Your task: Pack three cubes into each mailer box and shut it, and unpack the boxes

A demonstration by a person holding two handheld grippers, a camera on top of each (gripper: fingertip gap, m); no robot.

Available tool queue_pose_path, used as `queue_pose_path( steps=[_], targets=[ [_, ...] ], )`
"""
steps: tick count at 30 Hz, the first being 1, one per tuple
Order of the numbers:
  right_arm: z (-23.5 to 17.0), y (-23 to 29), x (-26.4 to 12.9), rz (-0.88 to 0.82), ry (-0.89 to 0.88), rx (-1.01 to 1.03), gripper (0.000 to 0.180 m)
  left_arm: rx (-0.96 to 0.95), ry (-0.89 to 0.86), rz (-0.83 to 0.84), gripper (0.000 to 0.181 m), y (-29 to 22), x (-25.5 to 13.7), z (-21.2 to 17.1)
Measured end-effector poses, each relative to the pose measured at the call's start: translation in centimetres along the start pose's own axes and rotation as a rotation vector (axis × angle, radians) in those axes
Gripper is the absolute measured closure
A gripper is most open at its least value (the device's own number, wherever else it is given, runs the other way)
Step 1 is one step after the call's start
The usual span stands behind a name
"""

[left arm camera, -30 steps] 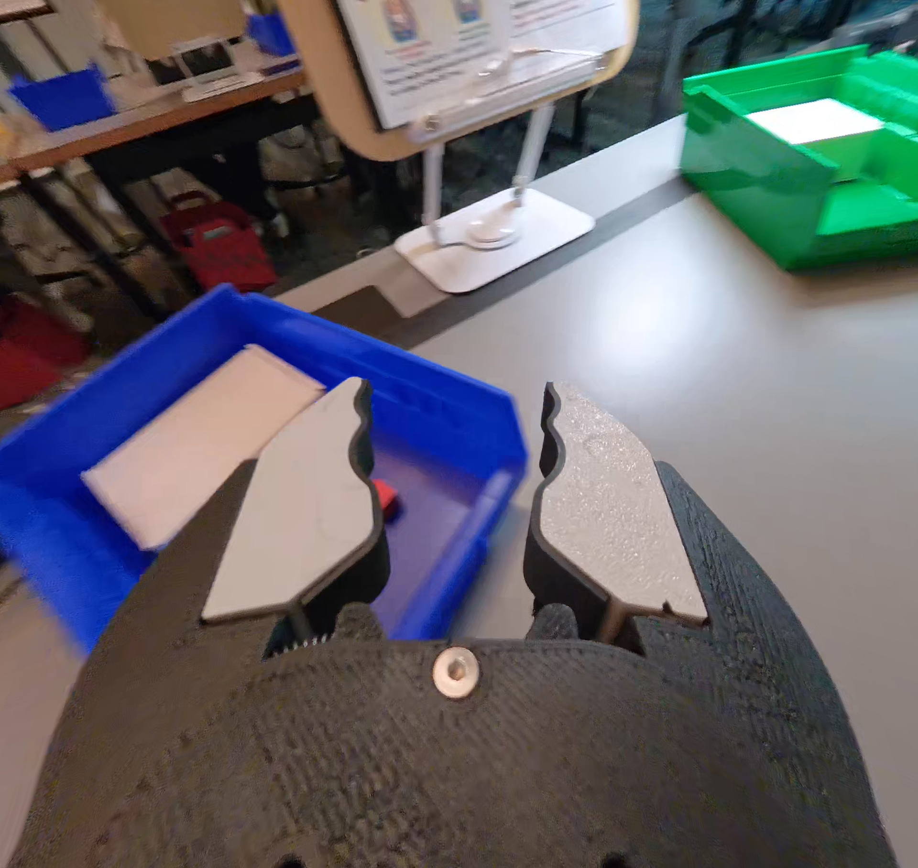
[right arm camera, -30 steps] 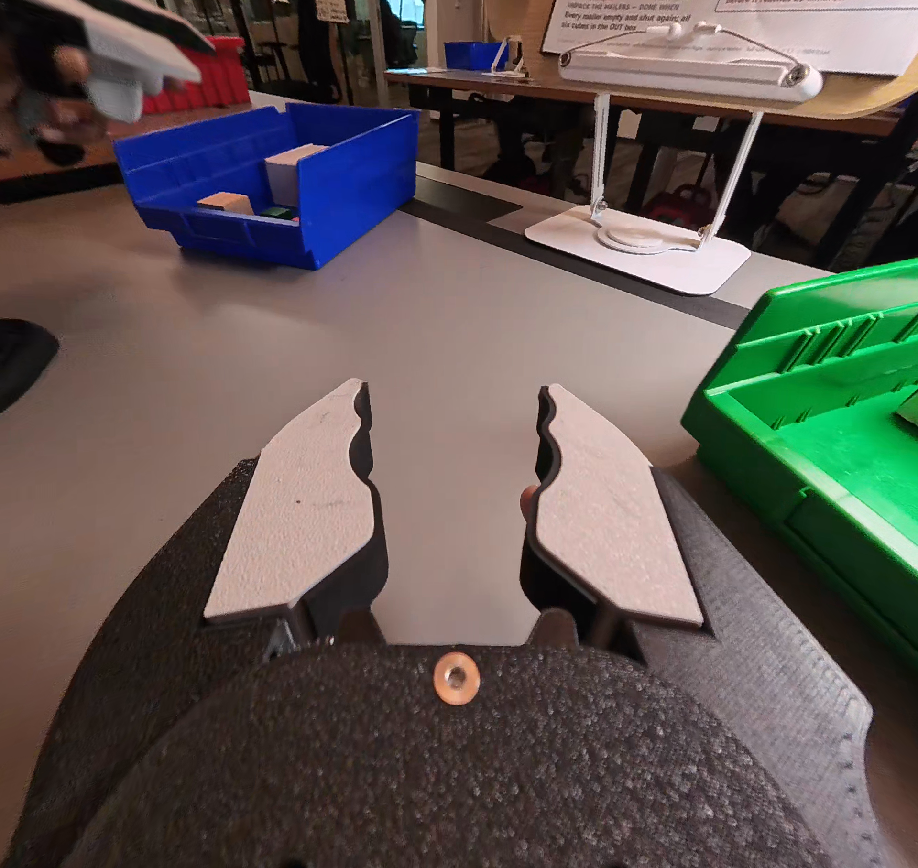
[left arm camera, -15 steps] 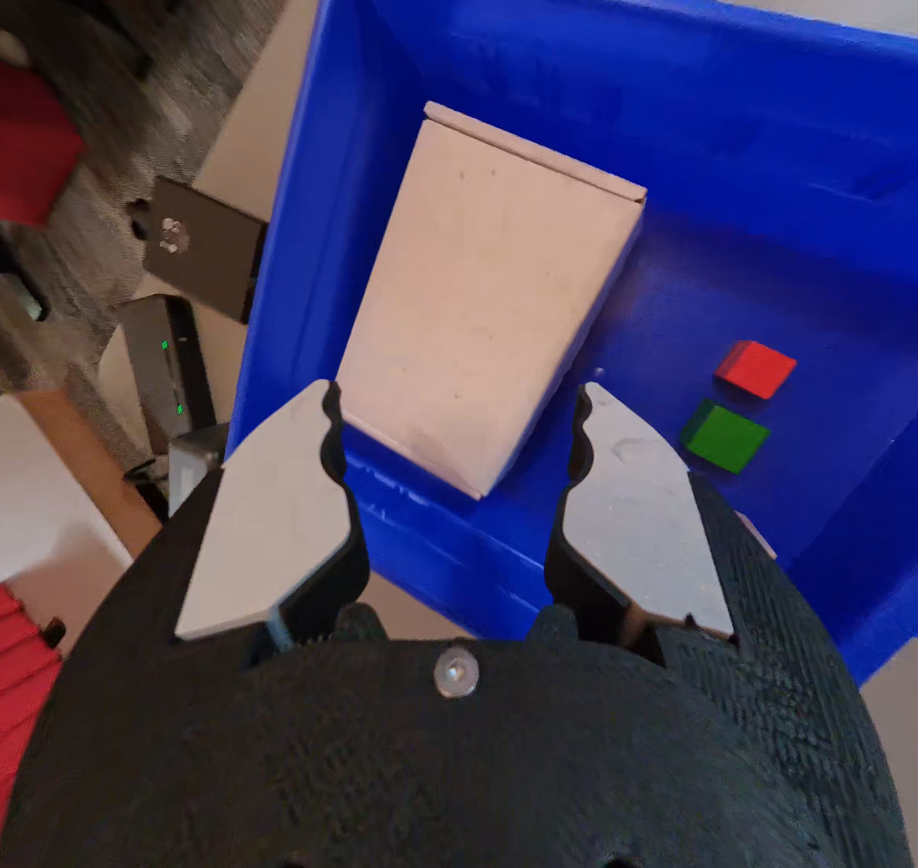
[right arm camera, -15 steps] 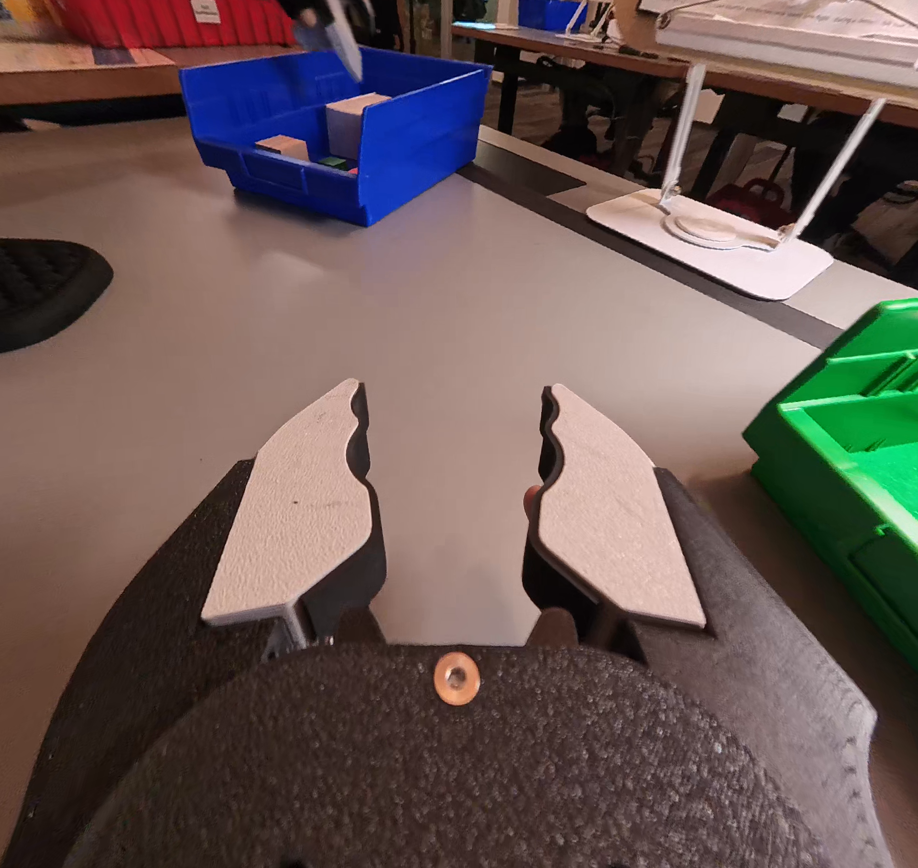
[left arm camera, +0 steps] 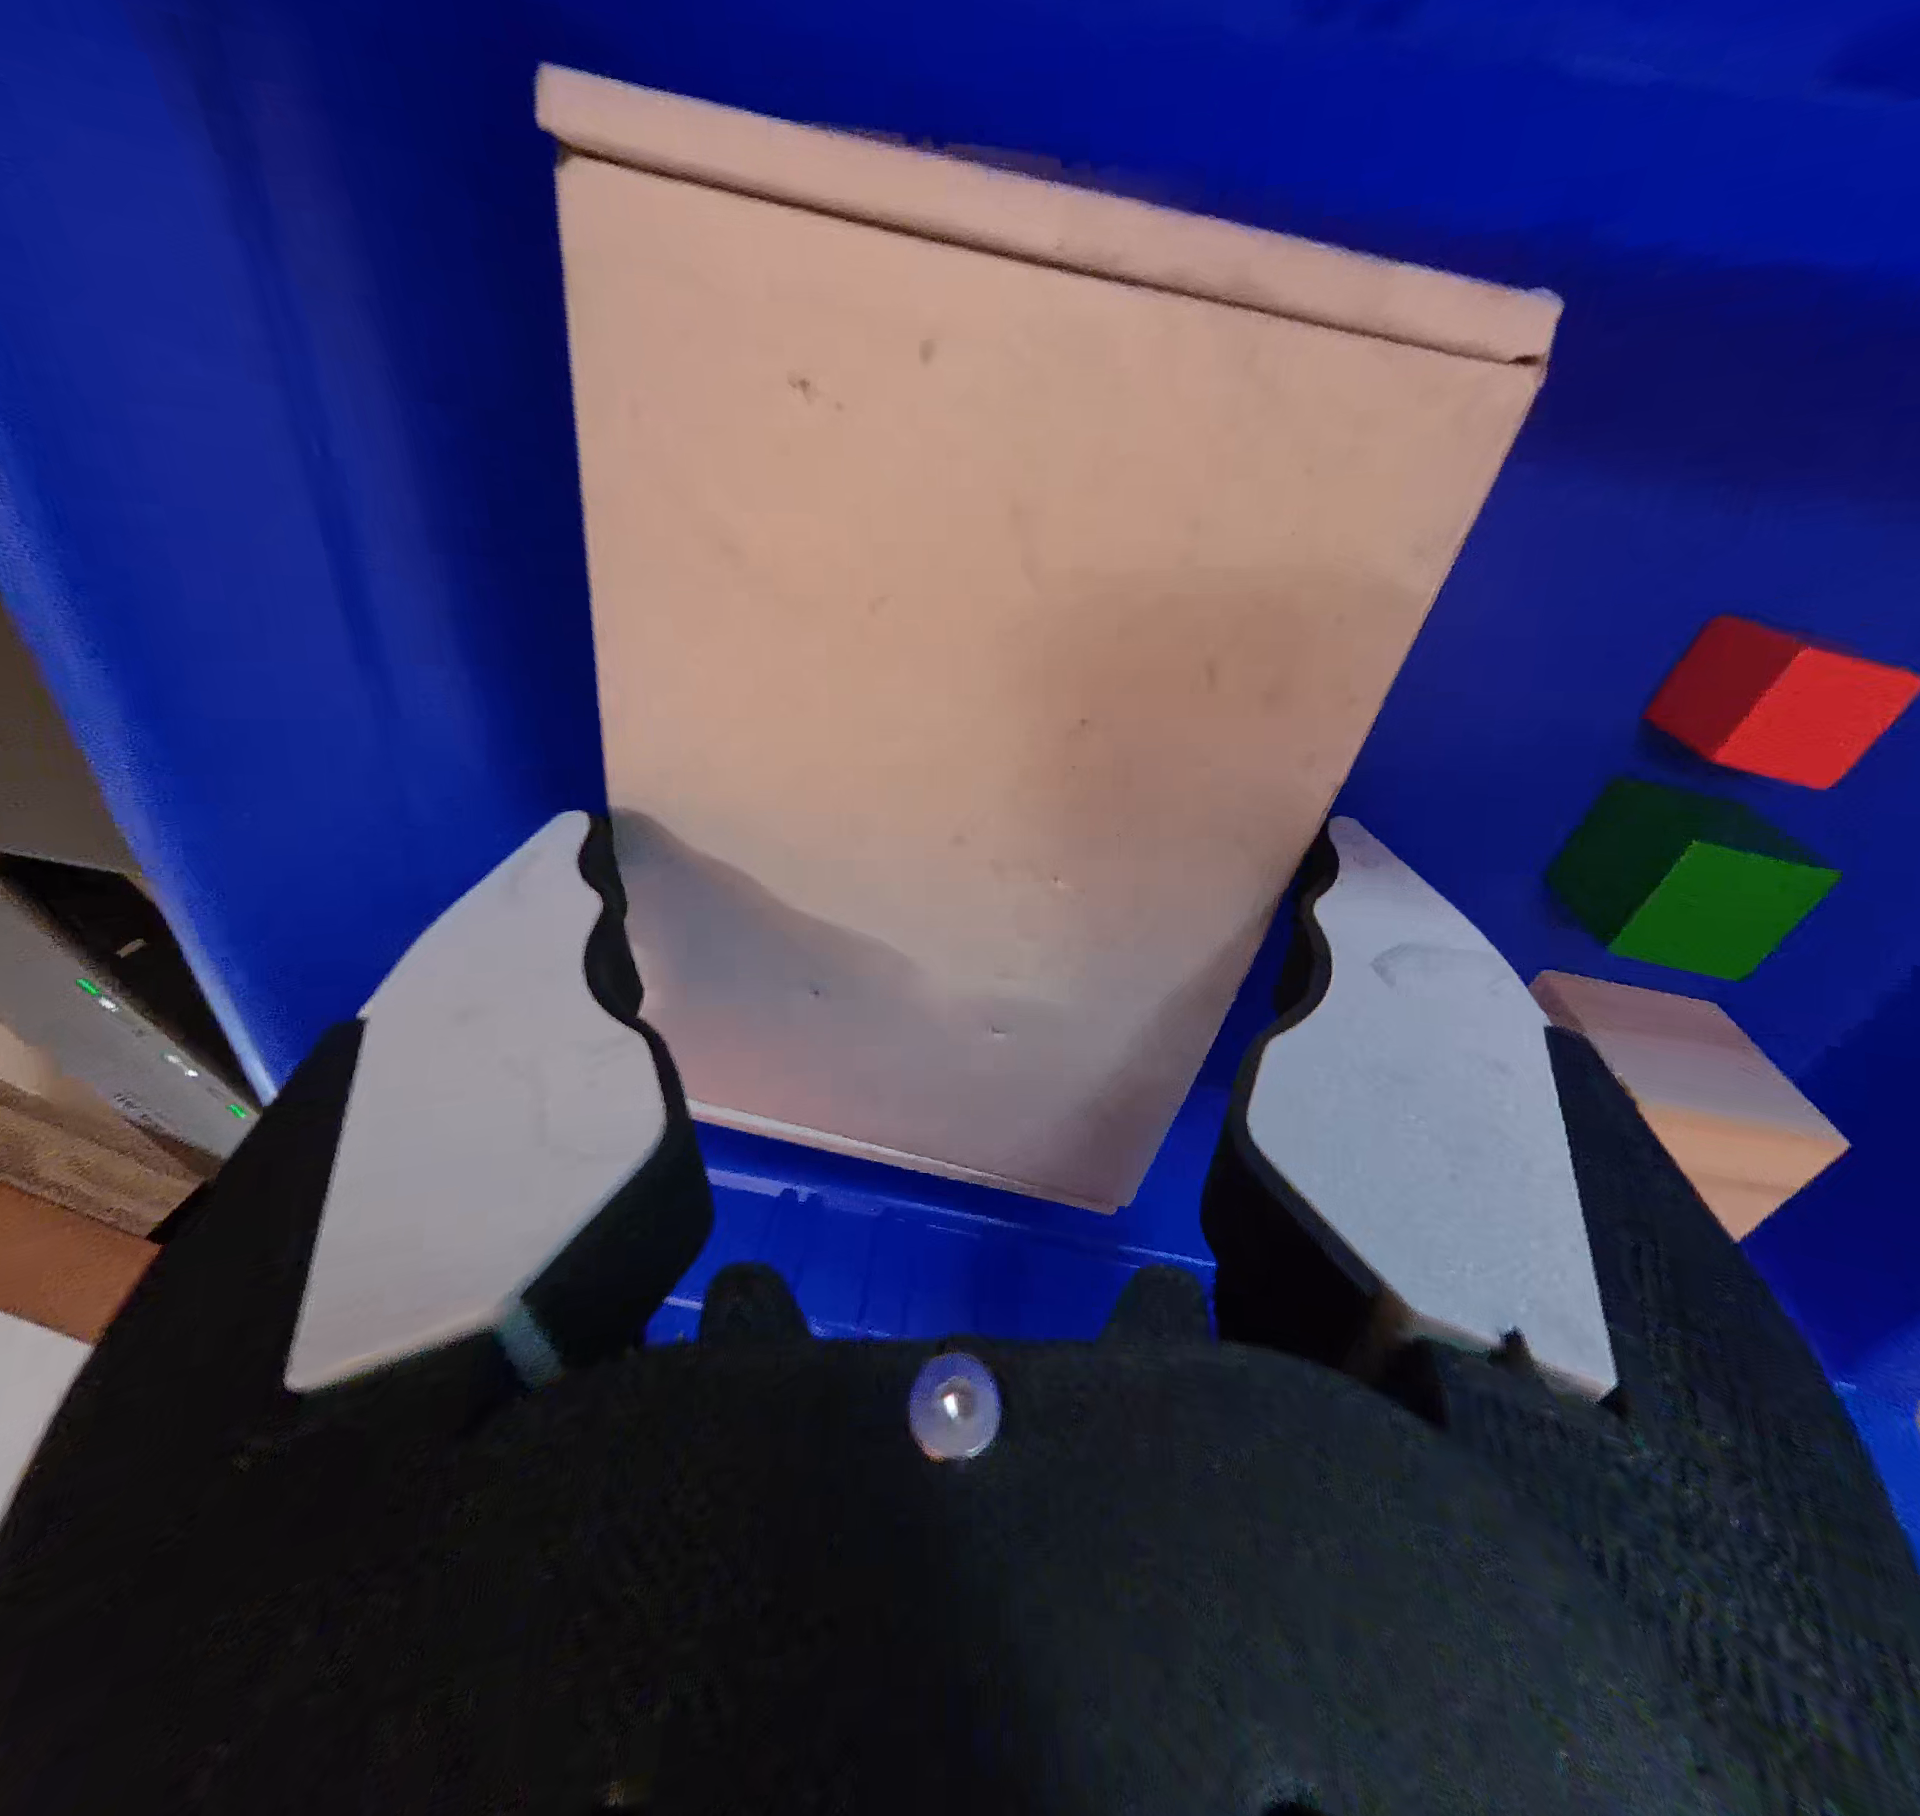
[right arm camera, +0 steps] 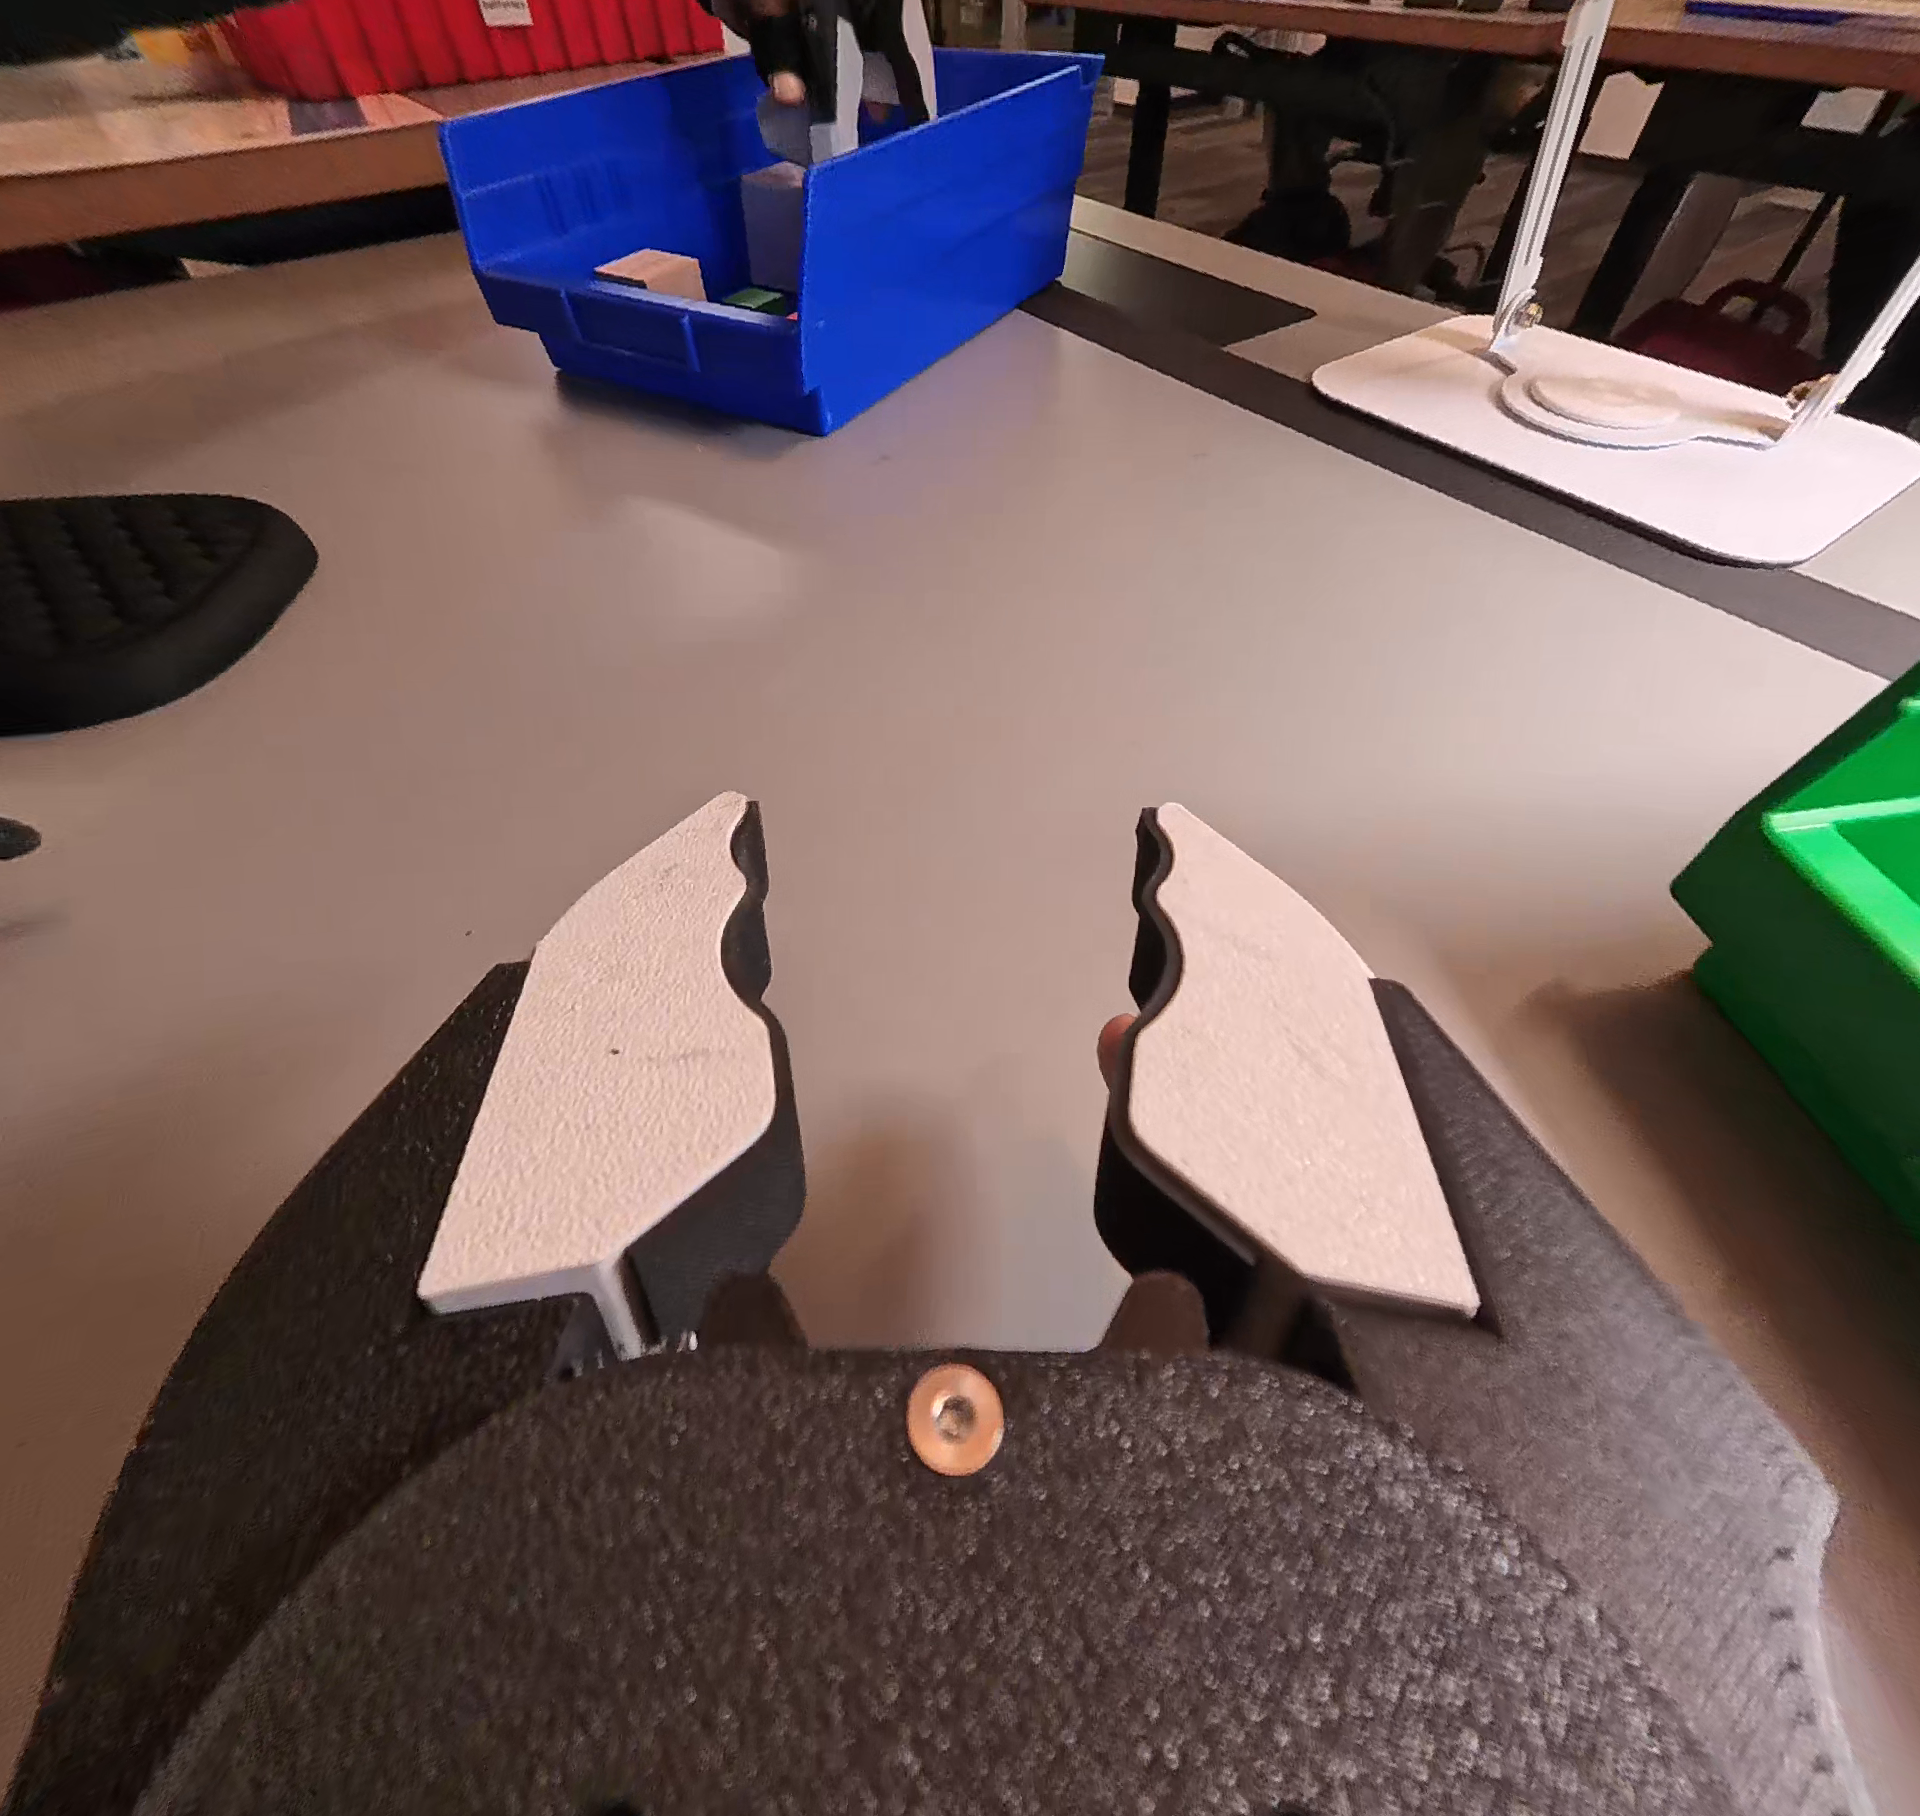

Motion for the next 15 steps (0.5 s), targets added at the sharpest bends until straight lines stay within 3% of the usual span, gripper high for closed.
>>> queue_pose_path(
  steps=[9, 15],
  targets=[
    [-0.1, 0.5, 0.1, 0.009, 0.002, -0.032, 0.115, 0.13, 0.037, 0.112, 0.063, -2.3, -0.2, 0.1],
    [-0.2, 1.1, 0.0, 0.015, 0.003, -0.066, 0.116, 0.119, -0.056, 0.241, 0.063, -3.1, -7.3, 0.2]
  ],
)
Point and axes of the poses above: each gripper's, where its closed fingertips meet, x out along the fingers, z out of its top, y = z × x across the jaws, the point moved 6 cm from there along -x, back along the fingers, and after that the axes turned 14 degrees about x, right-handed, at the moved point
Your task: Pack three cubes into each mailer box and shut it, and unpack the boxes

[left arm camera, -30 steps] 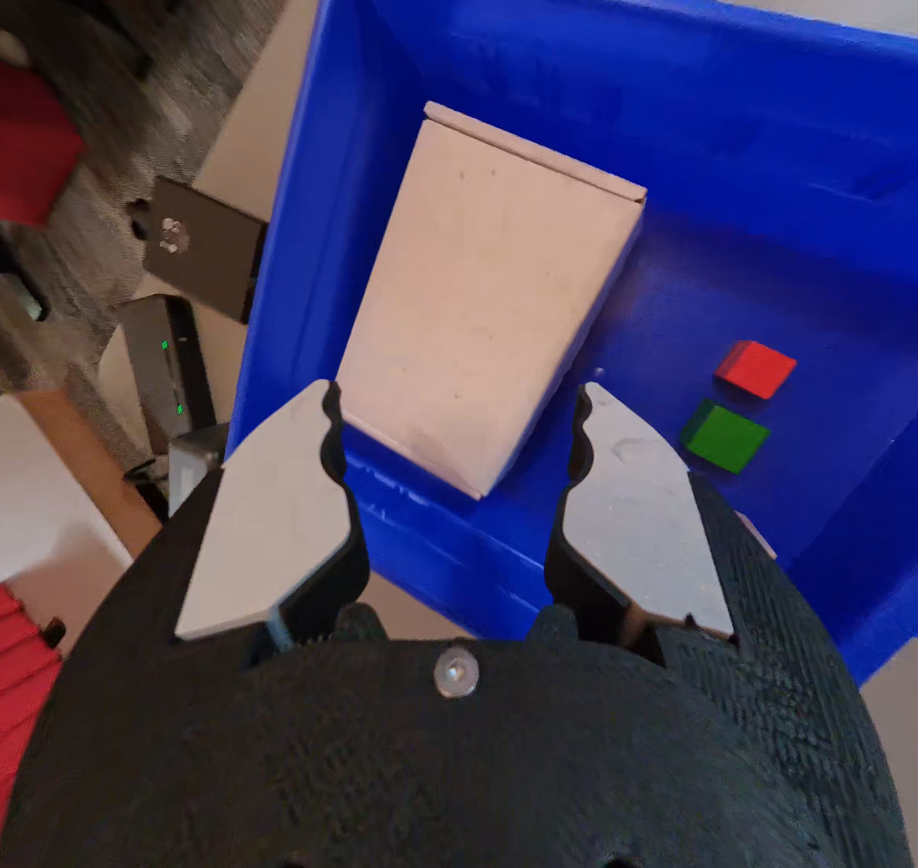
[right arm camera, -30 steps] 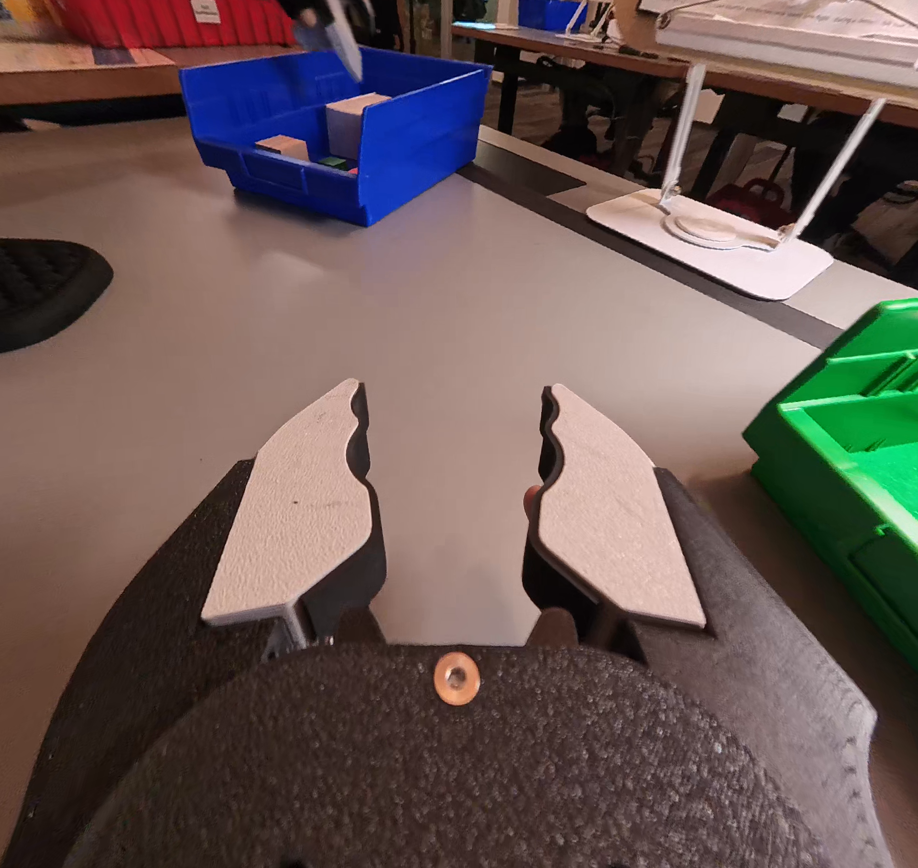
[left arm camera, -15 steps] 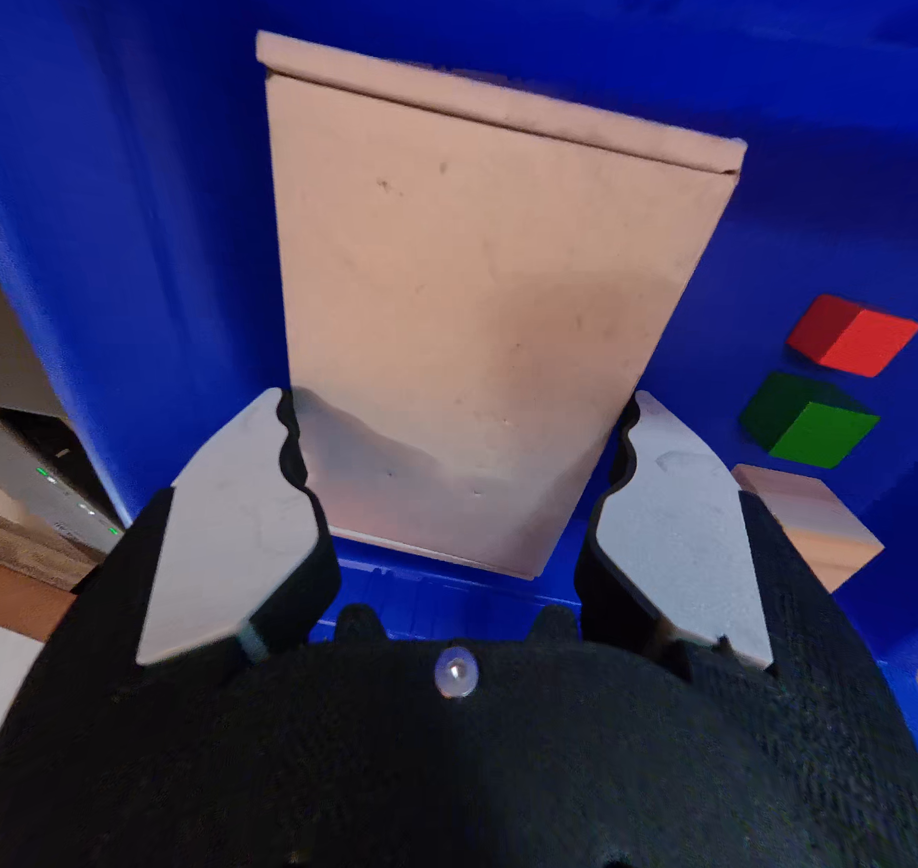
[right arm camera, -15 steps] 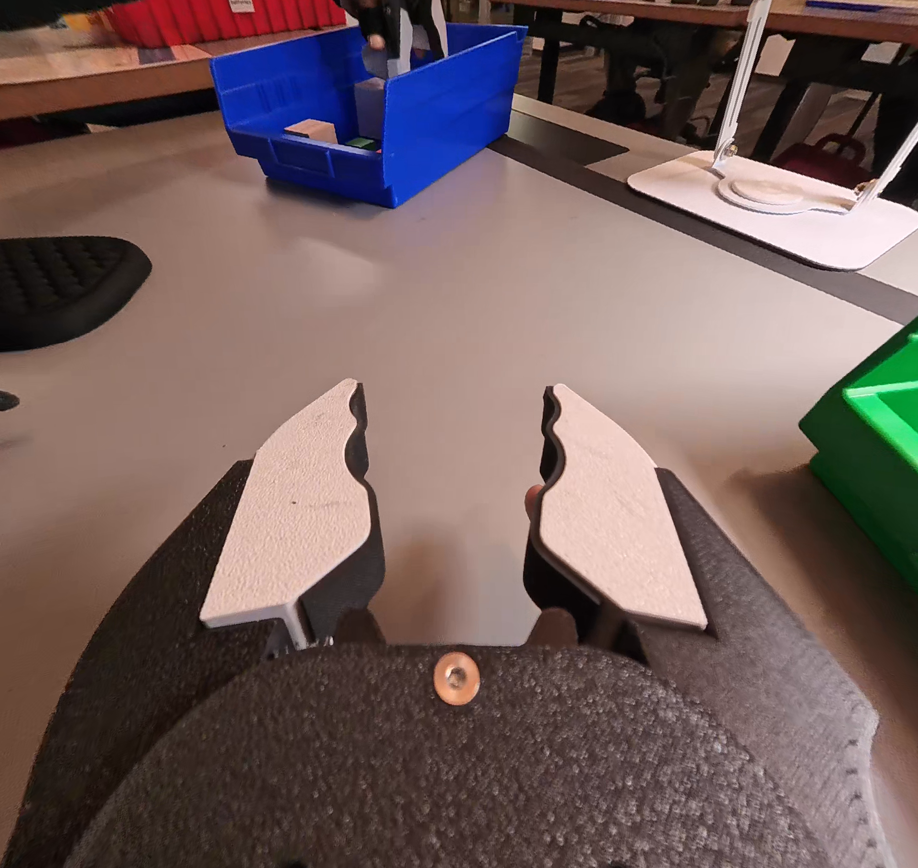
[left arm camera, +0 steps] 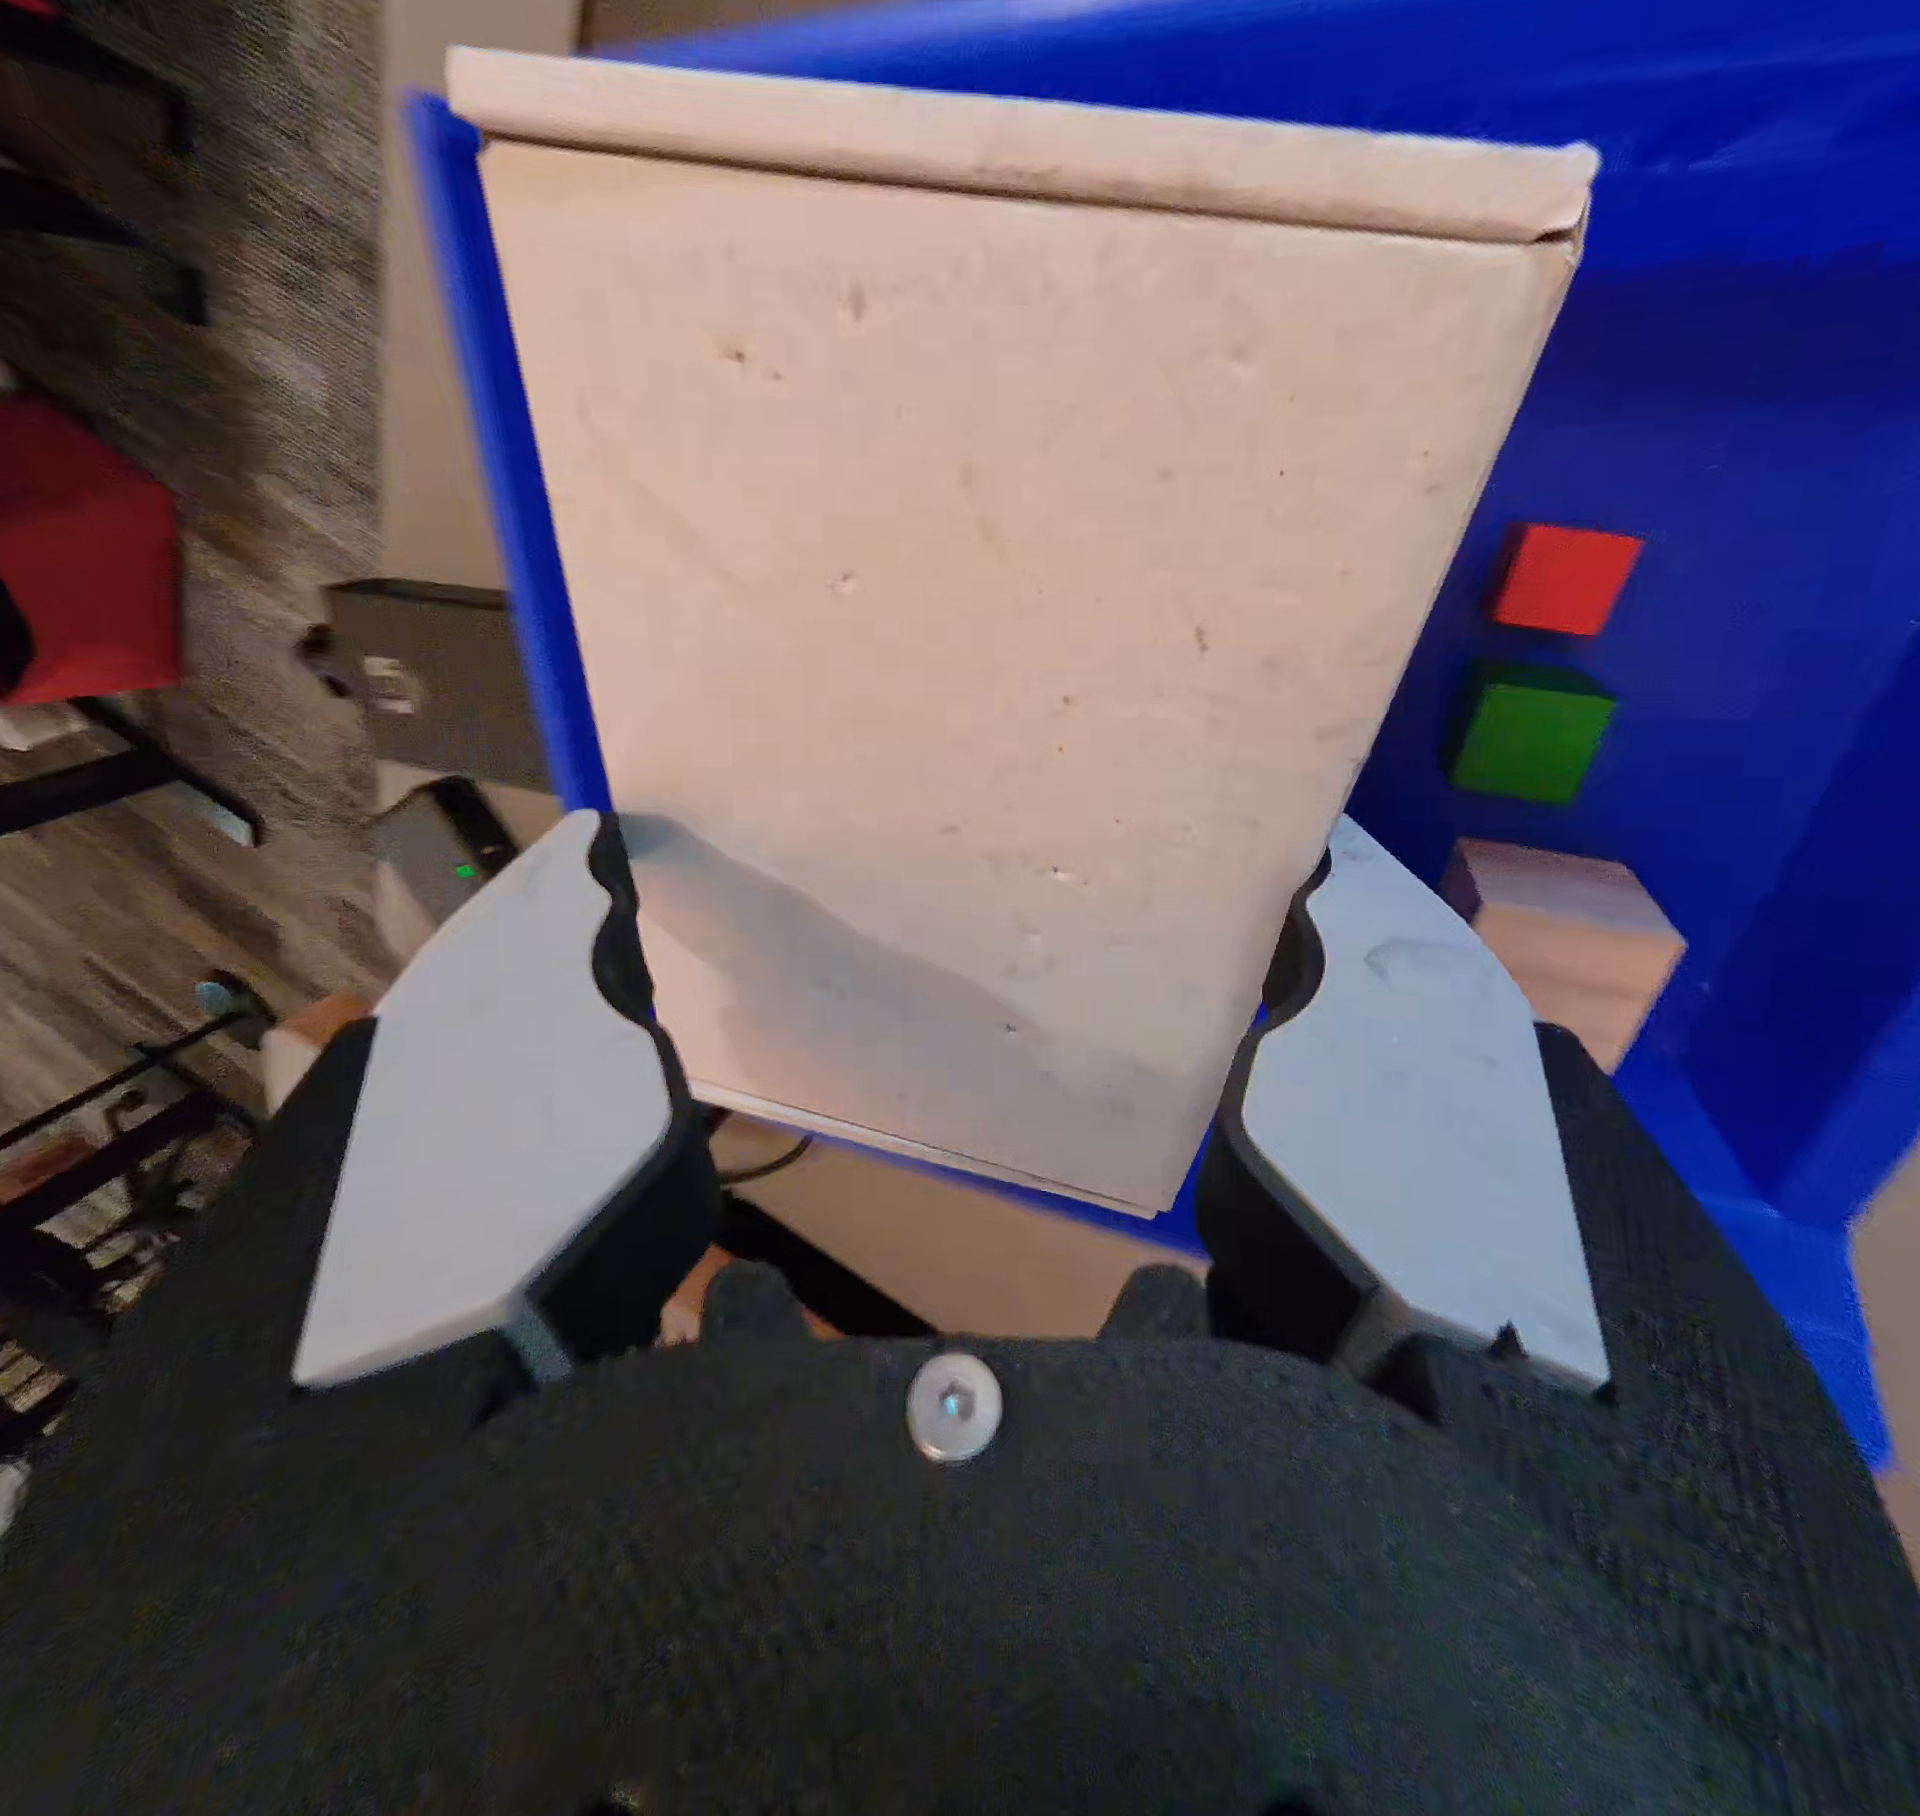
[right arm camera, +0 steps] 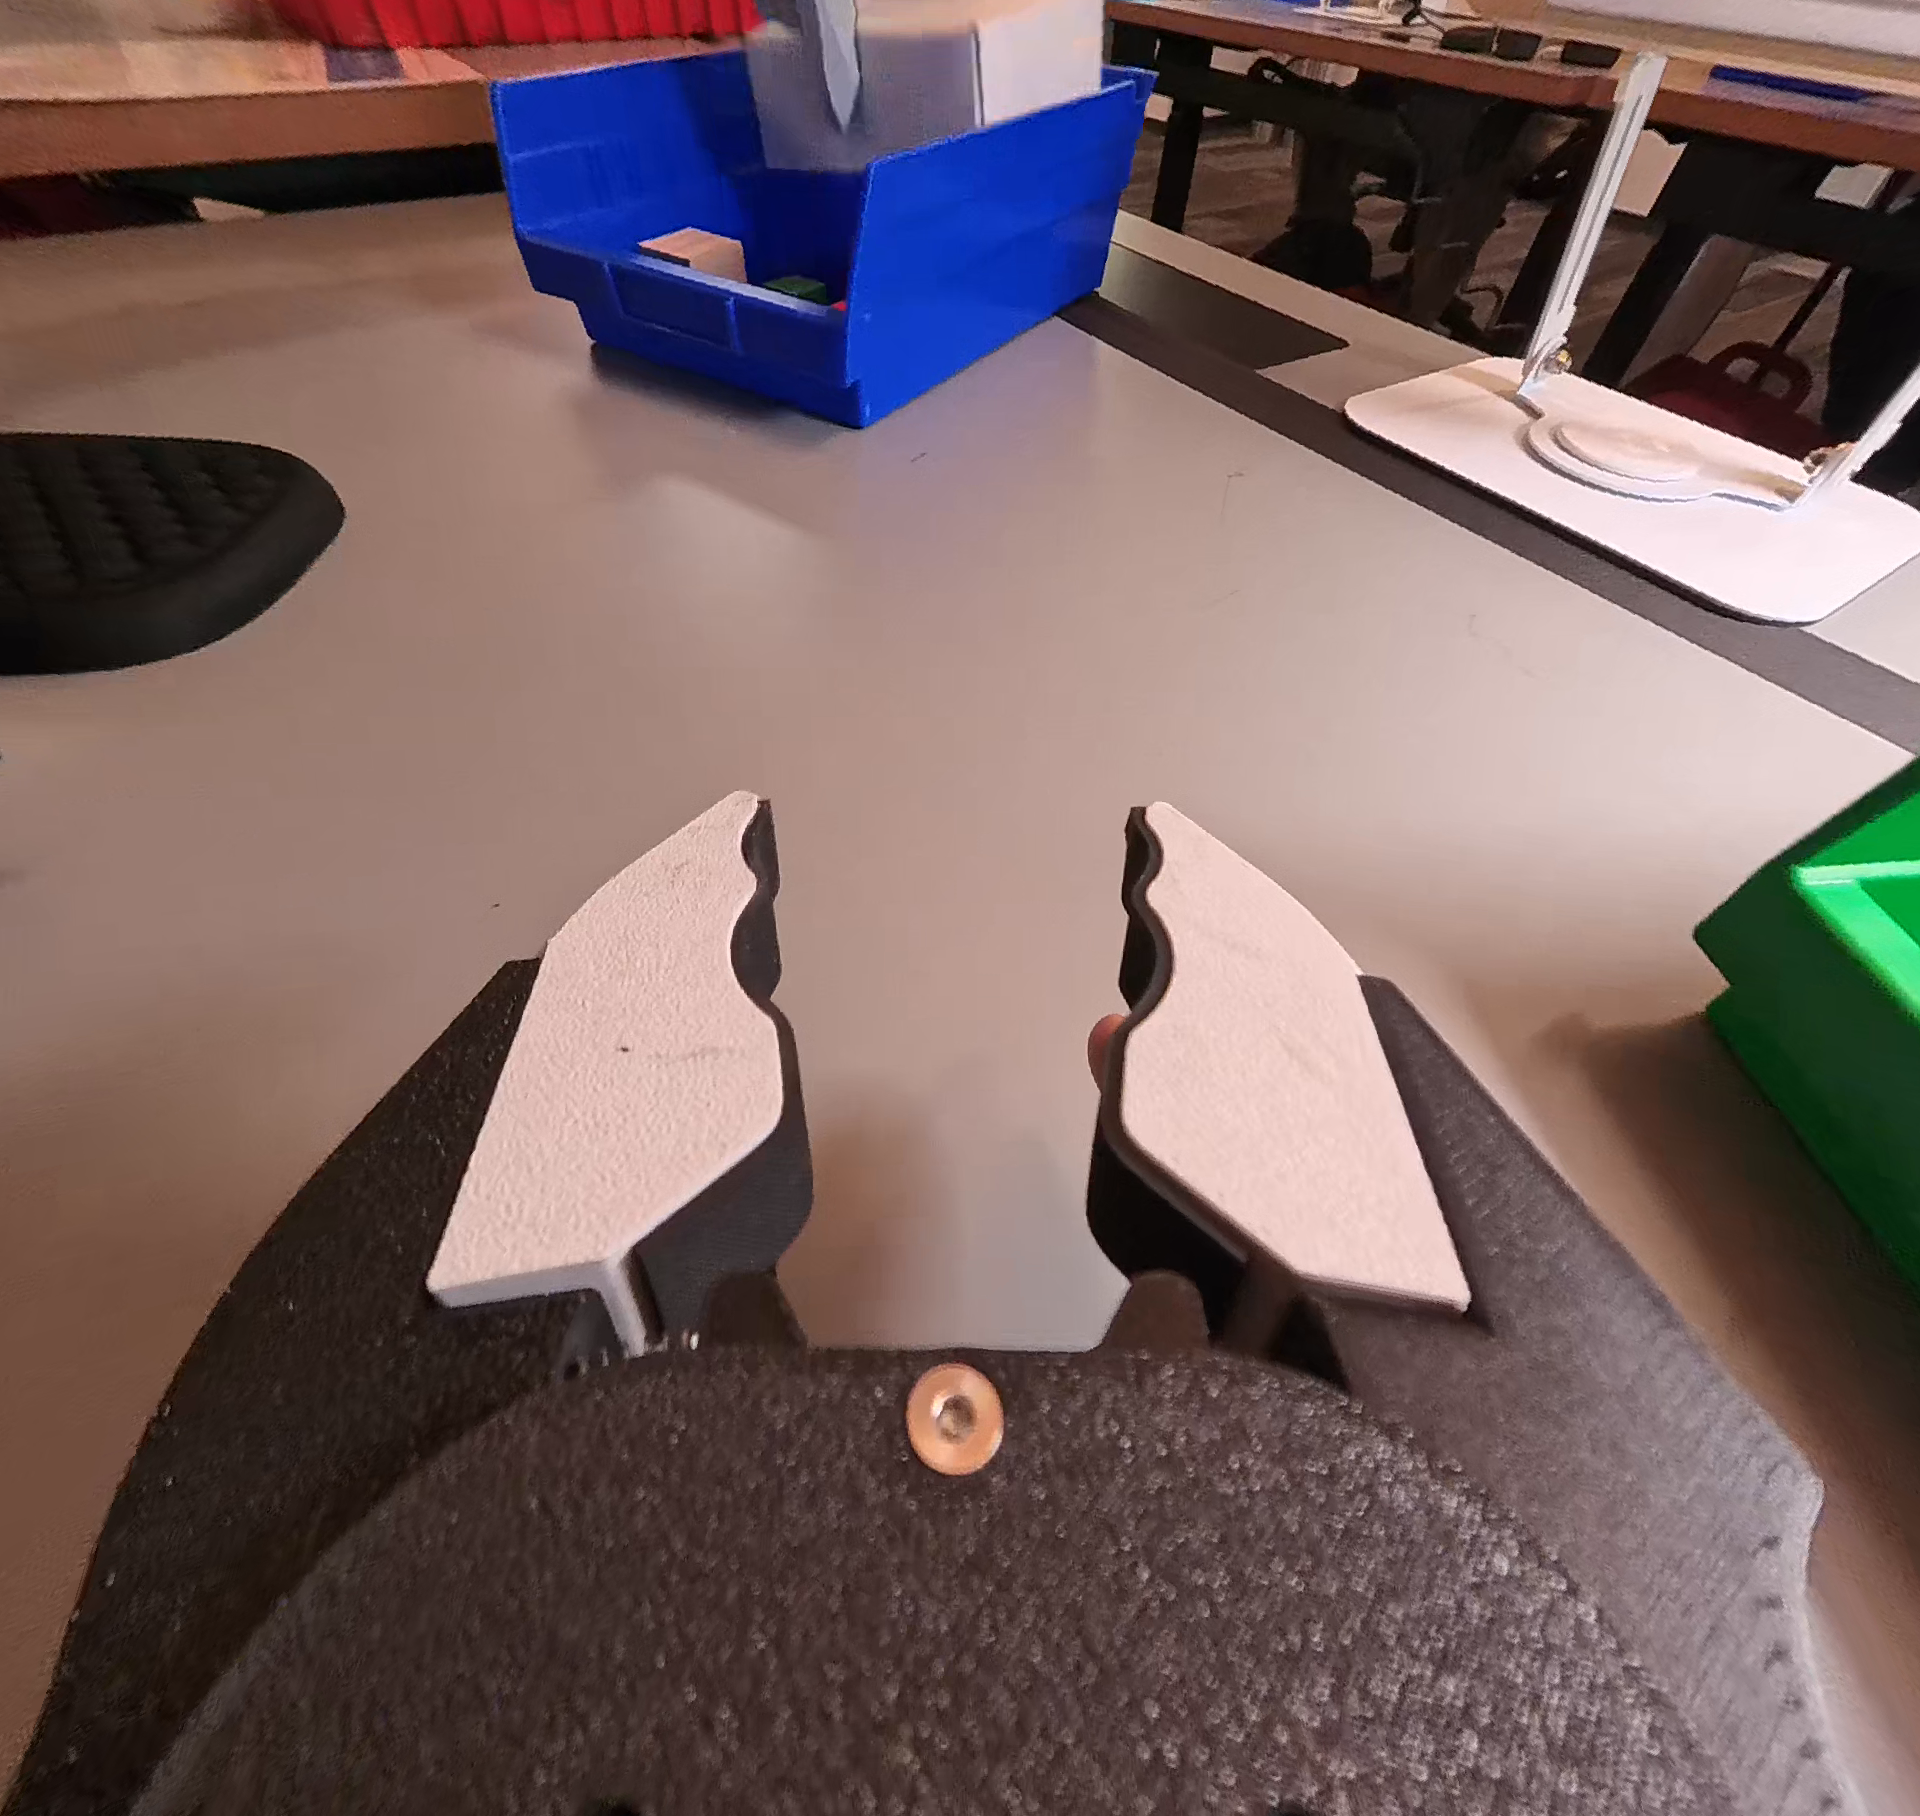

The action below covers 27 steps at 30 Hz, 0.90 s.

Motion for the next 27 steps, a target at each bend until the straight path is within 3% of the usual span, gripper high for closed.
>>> queue_pose_path(
  steps=[6, 10, 19, 27],
  targets=[
    [0.2, 0.4, 0.0, -0.032, 0.005, -0.059, 0.117, 0.083, -0.173, 0.067, 0.063, -3.4, -10.1, 4.1],
    [0.0, 0.8, 0.3, -0.056, 0.044, -0.106, 0.121, 0.205, -0.269, 0.049, 0.063, -9.5, -12.9, 9.8],
    [0.3, 2.3, 0.2, -0.237, 0.016, -0.534, 0.105, 0.345, -0.39, -0.249, 0.063, -24.9, -10.8, 22.8],
    [-0.1, 4.8, 0.2, -0.258, -0.031, -0.892, 0.093, 0.352, -0.313, -0.523, 0.063, -30.8, -7.3, 26.6]
  ],
)
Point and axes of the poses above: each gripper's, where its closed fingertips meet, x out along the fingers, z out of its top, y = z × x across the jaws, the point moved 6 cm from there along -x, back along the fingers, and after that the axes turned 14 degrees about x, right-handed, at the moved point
